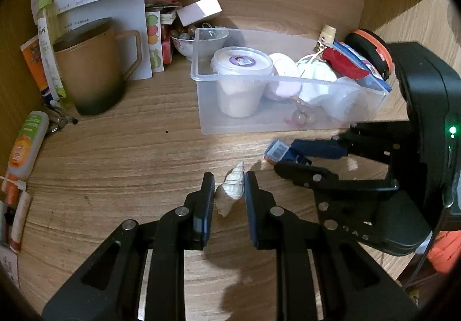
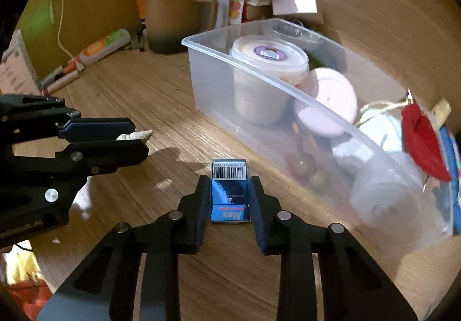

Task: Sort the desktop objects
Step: 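Grasp the white seashell with the left tool while the right tool grasps the blue box, then carry the seashell into the clear box with the left tool while the right tool releases the blue box there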

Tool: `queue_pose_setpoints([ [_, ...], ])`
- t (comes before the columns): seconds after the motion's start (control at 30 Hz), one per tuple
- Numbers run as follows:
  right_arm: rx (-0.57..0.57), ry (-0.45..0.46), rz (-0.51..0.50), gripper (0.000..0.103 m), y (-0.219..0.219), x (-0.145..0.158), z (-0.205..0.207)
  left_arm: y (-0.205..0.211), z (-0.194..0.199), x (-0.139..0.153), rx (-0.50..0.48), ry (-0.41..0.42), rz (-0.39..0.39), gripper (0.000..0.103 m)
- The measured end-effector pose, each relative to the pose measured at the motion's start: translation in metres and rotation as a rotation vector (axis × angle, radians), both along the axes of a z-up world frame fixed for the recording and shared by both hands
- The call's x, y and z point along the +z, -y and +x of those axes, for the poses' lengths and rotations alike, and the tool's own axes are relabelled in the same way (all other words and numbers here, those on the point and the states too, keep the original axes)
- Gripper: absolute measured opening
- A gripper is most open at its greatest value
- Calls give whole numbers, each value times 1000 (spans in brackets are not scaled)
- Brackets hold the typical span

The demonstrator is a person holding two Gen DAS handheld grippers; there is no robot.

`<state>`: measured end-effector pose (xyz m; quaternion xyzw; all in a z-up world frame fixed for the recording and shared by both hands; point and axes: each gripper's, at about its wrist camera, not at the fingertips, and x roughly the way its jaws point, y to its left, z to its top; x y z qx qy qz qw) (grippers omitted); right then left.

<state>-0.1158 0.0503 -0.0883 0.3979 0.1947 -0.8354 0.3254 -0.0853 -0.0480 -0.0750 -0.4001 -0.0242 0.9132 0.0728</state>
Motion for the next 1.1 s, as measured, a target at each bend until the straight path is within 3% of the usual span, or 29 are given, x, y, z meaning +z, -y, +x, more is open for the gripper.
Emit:
queue_pose_setpoints([
  [0.23,-41,41,-106,24,-18,13,3,3,-1,14,8,-29,11,20],
  [0.7,-69,-47,-238,25,-56,65,17,-9,-7,40,-15,-86,29,20],
  [1.1,-134,-64,-289,25,-85,79,-15,-28,-31,61,-63,-134,22,20],
])
